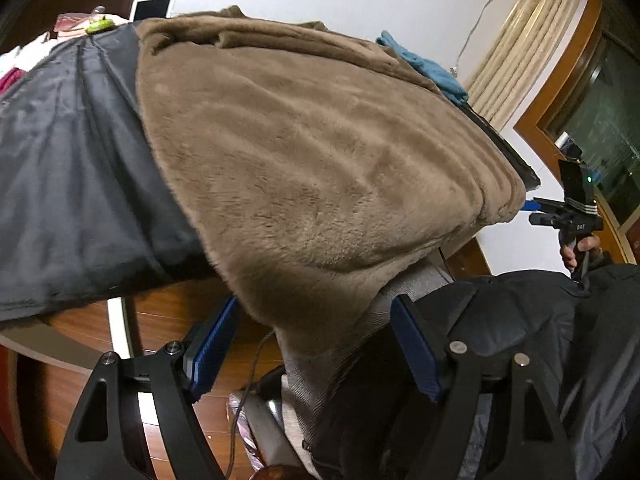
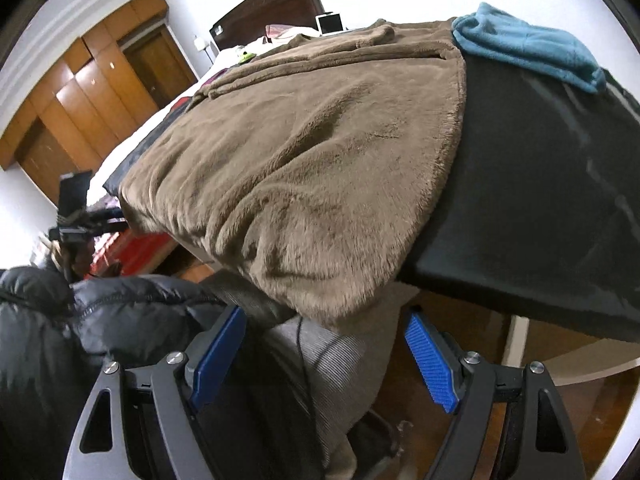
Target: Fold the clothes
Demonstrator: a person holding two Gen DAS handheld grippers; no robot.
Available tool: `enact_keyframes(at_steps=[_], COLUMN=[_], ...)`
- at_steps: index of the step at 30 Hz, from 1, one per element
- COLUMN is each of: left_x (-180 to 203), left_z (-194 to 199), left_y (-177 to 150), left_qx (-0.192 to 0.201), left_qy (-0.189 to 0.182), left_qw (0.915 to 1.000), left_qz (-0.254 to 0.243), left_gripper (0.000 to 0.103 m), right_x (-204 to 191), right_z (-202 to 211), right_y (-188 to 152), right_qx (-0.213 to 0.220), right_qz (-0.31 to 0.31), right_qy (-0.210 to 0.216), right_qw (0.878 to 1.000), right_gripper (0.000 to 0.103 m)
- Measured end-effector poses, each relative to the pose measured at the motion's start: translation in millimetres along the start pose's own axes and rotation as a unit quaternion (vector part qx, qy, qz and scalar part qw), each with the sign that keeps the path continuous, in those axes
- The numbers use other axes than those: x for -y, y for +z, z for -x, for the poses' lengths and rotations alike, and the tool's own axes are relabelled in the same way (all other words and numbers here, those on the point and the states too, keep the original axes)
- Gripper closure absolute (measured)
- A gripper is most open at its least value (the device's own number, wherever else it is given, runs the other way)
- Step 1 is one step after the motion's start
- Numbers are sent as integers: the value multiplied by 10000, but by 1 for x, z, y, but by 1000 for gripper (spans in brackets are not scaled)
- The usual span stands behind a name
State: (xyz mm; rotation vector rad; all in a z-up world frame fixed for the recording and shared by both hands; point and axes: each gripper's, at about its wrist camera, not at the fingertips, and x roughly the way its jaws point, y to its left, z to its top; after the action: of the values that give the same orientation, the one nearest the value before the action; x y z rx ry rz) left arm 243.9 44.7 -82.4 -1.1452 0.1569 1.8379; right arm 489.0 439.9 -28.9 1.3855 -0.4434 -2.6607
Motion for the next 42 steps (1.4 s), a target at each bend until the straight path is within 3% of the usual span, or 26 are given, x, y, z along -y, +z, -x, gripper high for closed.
enact_keyframes(at_steps=[8,10,14,15,18,20,23,33,42], left_x=[-8,-10,-15,-16,-20,-16,-8,13,25], left_z=[-18,-20,-23,-24,-24,-20,-9,53,87], left_y=[7,8,7,6,4,1,-1,10,59], left_qx=[-16,26,38,40,-12,-39,-18,711,1689], left_qy=[-220,-359,-421,-433,-527,-552,-487,-446,-391], left_qw=[9996,9990,9982,9979,9969,9970,9983,9965,9848], left_qz=[177,268,430,471,588,532,329,-17,71], left_gripper=[22,22,23,34,69,81,85,87,88], right_x=[14,14,6,4,-3,-9,-24,-32,-30], right_z=[-16,-18,-25,-27,-23,-18,-4,32,62], right_y=[6,10,14,15,13,11,11,39,74], right_qx=[95,113,36,8,13,42,236,1209,2105], right_qz=[-446,-489,-392,-351,-181,-2,333,487,396], right_qy=[285,440,485,471,494,516,653,1211,1233], right_qw=[9986,9978,9980,9983,9986,9987,9970,9840,9690], right_gripper=[21,27,58,67,75,77,79,81,81])
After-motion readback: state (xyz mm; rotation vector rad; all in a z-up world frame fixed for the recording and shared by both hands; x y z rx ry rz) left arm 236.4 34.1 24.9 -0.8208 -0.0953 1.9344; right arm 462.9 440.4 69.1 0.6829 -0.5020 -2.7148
